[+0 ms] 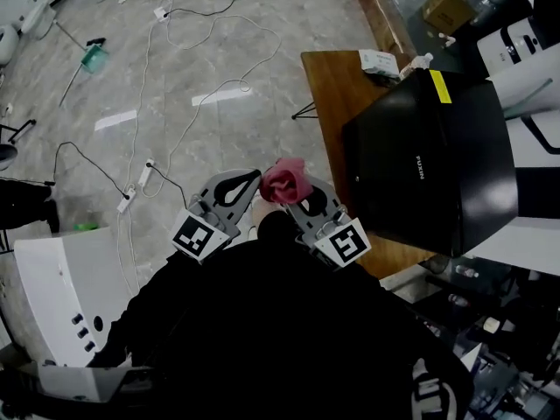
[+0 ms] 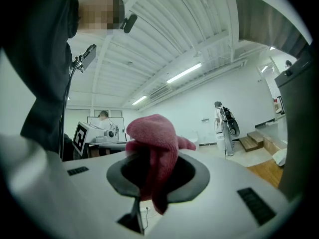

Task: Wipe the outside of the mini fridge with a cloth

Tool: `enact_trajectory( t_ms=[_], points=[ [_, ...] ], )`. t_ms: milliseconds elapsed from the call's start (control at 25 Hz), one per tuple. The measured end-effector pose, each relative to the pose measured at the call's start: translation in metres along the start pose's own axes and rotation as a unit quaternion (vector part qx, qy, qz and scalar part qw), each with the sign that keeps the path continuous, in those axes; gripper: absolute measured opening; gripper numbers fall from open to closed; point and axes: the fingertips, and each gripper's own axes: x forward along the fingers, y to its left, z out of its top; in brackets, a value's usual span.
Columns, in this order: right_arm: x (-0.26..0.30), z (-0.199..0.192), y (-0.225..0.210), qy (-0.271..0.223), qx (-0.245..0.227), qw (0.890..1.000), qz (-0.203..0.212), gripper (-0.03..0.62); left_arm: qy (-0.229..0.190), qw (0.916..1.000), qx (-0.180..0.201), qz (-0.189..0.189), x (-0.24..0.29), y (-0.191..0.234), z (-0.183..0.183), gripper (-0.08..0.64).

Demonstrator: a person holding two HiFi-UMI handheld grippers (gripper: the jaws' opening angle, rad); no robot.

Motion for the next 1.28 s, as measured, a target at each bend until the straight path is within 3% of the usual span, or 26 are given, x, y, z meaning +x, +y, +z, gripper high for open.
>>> enact_trajectory(
  t_ms=[160,440,720,1000,1160,1280],
  points=[
    [0.065,0.004,-0.032,-0.009,0.0,1.0,0.002,0.089,-0.003,0.9998,0.013,0.014,0.014,0.07,0.01,0.002],
    [0.163,0.04,-0.129,-0.04,0.035,0.998,0.023,0.089,0.006,0.998,0.049,0.039,0.088,0.18,0.05,0.002],
    [0.232,0.082,-0.238,-0.077,0.029,0.997,0.012,0.089,0.004,0.9976,0.054,0.043,0.171,0.274,0.081,0.002],
    [0.251,0.119,-0.336,-0.094,0.014,0.993,-0.074,0.089,-0.001,0.9985,0.055,-0.002,0.249,0.326,0.099,0.002],
    [0.253,0.118,-0.392,-0.091,0.013,0.987,-0.135,0.089,0.007,0.9967,0.057,-0.057,0.307,0.353,0.101,0.002],
    [0.249,0.115,-0.442,-0.09,0.018,0.975,-0.204,0.089,0.013,0.9912,0.05,-0.121,0.368,0.373,0.098,0.002]
  ],
)
